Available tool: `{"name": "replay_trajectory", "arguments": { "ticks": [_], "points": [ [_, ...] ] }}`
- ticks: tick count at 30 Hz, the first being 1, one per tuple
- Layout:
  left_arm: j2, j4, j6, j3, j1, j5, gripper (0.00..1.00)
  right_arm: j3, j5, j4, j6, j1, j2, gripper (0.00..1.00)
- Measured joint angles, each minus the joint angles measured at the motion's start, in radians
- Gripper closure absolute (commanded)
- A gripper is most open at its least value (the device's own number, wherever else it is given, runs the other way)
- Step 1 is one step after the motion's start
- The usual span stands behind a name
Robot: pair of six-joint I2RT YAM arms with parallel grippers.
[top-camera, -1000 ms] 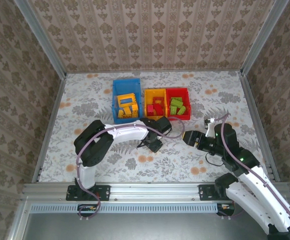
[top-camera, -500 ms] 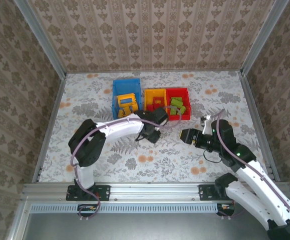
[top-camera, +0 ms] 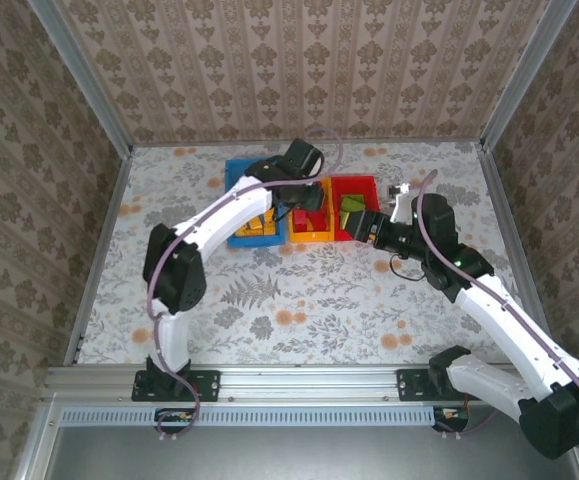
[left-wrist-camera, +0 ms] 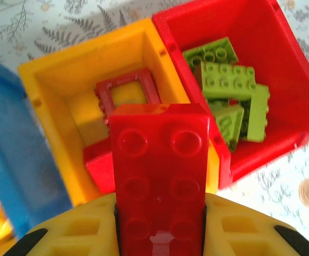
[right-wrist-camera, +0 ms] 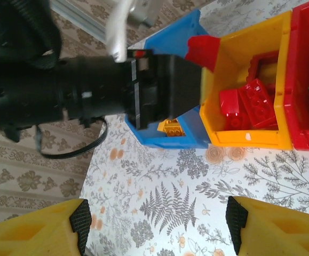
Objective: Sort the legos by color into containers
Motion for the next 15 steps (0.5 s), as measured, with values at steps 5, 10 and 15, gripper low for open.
{"name": "replay_trajectory", "arguments": {
  "ticks": [5,10,15],
  "points": [
    [0.135,-0.013,-0.011,0.117,0.016,-0.017,0.74,0.003,0.001,0.018,0.002,-0.002,0.018,0.29],
    [0.218,-0.033,-0.027,0.182,0.048,-0.022,0.68,0.003,0.001,0.019,0.004,-0.006,0.018,0.29],
    [0.272,-0.059,-0.038,0.251,0.069,-0.015,0.52,0.003,0.001,0.019,0.004,-0.007,0.018,0.29]
  ]
}}
